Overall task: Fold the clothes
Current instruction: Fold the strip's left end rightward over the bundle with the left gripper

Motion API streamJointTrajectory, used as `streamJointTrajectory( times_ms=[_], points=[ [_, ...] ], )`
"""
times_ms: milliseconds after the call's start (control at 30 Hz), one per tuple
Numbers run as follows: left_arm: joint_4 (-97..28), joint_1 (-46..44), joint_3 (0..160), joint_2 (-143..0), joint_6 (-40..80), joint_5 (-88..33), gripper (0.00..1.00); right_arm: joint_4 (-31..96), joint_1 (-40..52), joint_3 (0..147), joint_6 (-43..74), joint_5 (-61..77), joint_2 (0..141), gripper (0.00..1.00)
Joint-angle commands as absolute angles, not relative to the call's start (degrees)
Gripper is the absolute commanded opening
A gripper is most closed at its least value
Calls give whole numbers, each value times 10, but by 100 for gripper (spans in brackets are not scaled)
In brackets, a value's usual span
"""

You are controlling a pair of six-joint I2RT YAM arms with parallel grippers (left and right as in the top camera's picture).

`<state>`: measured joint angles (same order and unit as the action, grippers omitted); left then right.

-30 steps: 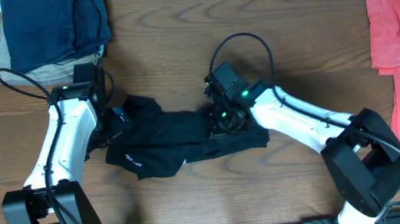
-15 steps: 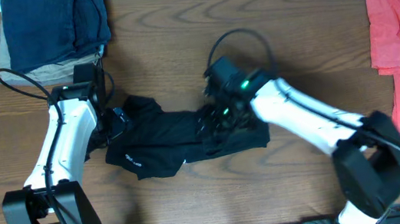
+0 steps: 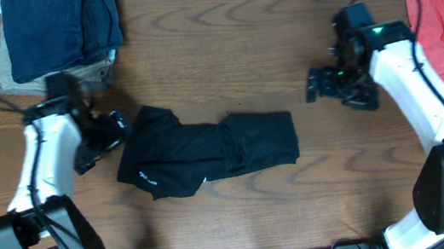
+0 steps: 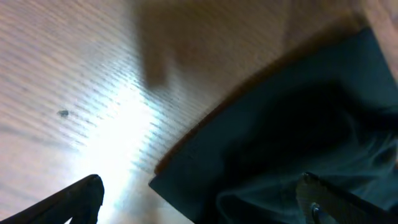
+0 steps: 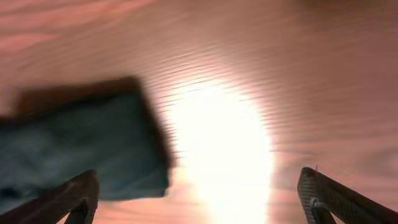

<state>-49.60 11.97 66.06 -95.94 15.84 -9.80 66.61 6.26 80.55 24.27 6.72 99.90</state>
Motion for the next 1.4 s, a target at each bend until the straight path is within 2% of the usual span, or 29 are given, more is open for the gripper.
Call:
streamJointTrajectory(
  times_ms=[0, 200, 667, 967, 1033, 1133, 1367],
  points=[
    [-498, 166, 658, -986, 49, -255, 100, 668, 33, 808, 232, 28, 995, 99],
    [-497, 187, 658, -1025, 3, -290, 100, 668, 2, 808, 233, 28, 995, 99],
    [-496, 181, 658, -1122, -50, -329, 100, 667, 2, 808, 233, 28, 995, 99],
    [-555, 124, 658, -1157, -96, -375, 99, 667, 2, 808, 233, 28, 995, 99],
    [-561, 107, 658, -1157, -96, -375, 93, 667, 2, 808, 233, 28, 995, 99],
    [-561, 87, 658, -1157, -88, -375, 78, 667, 2, 808, 233, 28, 995, 99],
    [-561, 68, 658, -1157, -83, -375, 28, 667, 2, 808, 233, 28, 995, 99]
  ],
)
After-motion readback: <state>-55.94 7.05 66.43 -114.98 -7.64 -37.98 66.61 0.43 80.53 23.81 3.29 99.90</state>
